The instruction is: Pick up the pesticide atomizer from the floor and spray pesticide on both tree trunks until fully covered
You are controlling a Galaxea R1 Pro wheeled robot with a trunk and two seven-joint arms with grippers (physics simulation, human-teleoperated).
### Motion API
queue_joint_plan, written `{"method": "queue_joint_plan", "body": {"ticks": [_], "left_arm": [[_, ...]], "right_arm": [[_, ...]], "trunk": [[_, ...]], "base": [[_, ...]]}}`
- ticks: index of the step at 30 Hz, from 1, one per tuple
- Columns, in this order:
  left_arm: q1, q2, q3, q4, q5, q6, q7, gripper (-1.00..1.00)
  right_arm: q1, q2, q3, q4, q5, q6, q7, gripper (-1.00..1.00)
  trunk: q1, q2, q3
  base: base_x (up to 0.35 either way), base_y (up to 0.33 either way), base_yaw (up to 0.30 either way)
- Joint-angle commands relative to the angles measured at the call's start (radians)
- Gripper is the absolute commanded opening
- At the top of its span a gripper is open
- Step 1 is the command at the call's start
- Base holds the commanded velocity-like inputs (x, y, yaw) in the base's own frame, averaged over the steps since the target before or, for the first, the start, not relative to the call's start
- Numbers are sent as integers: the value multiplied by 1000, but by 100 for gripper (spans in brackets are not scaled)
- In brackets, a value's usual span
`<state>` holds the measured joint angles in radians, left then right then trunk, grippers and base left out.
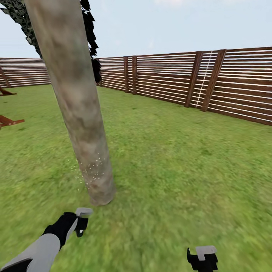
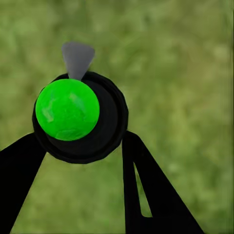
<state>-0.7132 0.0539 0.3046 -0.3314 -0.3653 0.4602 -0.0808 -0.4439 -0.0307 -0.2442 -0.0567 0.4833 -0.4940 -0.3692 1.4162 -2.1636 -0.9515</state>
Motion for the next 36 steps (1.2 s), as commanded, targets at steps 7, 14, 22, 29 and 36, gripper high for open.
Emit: {"method": "queue_joint_plan", "body": {"ticks": [7, 14, 22, 29, 36], "left_arm": [[0, 2, 7, -17, -15, -15, -8, -100], [0, 1, 82, -16, -13, -40, 90, -100], [0, -5, 96, -15, -9, -41, 93, -100], [0, -5, 96, -15, 29, -43, 89, -100], [0, -5, 96, -15, 29, -43, 89, -100]], "right_arm": [[1, 0, -6, 1, 11, -3, -4, 100], [1, 2, -6, 1, 11, -3, -4, 100], [1, 2, -6, 1, 11, -3, -4, 100], [1, 3, -6, 1, 11, -3, -4, 100], [1, 3, -6, 1, 11, -3, -4, 100]], "trunk": [[0, 0, -1], [0, 0, -1], [0, 0, -1], [0, 0, -1], [0, 0, -1]], "base": [[59, -228, 0], [104, -269, 45], [33, -273, 245], [133, -262, 12], [199, -221, 10]]}}
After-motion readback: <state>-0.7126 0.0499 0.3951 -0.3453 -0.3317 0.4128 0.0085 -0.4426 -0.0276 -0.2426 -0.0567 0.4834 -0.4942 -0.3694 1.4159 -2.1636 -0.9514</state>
